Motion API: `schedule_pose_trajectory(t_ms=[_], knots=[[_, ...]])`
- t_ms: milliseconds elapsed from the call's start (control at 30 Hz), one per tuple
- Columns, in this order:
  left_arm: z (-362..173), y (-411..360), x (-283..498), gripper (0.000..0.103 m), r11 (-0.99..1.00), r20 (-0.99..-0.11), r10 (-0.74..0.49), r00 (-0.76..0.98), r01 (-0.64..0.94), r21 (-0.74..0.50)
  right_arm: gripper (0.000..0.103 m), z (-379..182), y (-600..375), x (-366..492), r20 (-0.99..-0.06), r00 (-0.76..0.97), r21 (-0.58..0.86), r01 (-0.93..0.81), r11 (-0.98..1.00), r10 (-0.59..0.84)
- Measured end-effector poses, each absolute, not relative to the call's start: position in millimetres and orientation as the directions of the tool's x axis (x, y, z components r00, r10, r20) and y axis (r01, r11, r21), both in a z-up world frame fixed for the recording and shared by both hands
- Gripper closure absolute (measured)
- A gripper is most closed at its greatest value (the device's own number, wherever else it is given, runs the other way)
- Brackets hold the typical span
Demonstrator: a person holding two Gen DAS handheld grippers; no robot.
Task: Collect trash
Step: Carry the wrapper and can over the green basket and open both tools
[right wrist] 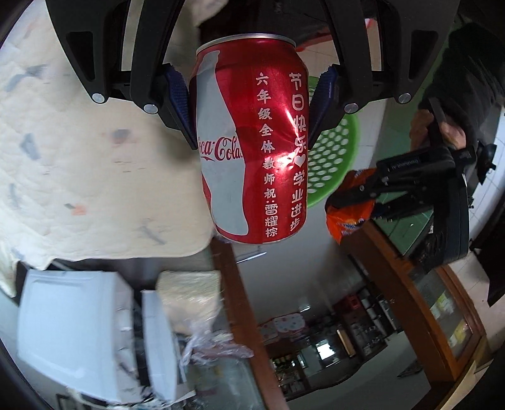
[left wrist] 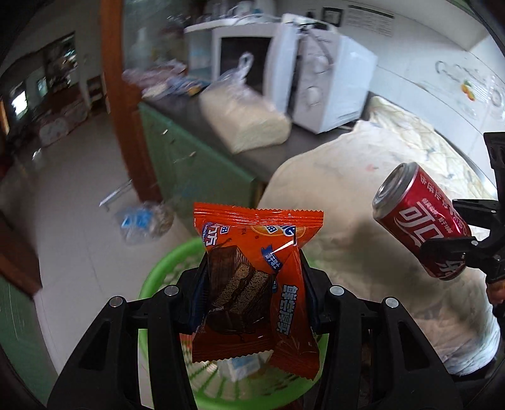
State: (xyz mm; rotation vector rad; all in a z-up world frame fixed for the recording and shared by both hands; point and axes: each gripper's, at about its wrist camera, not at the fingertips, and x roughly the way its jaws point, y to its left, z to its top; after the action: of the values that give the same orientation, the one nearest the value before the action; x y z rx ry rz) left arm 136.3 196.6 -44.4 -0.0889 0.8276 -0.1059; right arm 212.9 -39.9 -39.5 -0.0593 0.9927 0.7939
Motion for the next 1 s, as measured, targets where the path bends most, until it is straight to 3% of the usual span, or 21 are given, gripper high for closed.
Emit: schedule_pose_trajectory(t_ms=[367,733,1000], knots=[[-98,251,96,0.054,0.975,-0.778,-0.098,0.62,-0.098,-0.2,0.038,-85,44,208,-0.79,0.213,0.331,-0.642,0.692,0.575],[-113,246,91,0.052,0.969,-0.789,-0.111,0.604,-0.111,-0.222,0.028,-76,28,188,-0.764,0.257,0.316,-0.65,0.691,0.591],[-115,233,105,0.038,0.968,-0.798,-0.122,0.591,-0.107,-0.227,0.023,-62,-4,161,-0.74,0.339,0.266,-0.646,0.716,0.581]])
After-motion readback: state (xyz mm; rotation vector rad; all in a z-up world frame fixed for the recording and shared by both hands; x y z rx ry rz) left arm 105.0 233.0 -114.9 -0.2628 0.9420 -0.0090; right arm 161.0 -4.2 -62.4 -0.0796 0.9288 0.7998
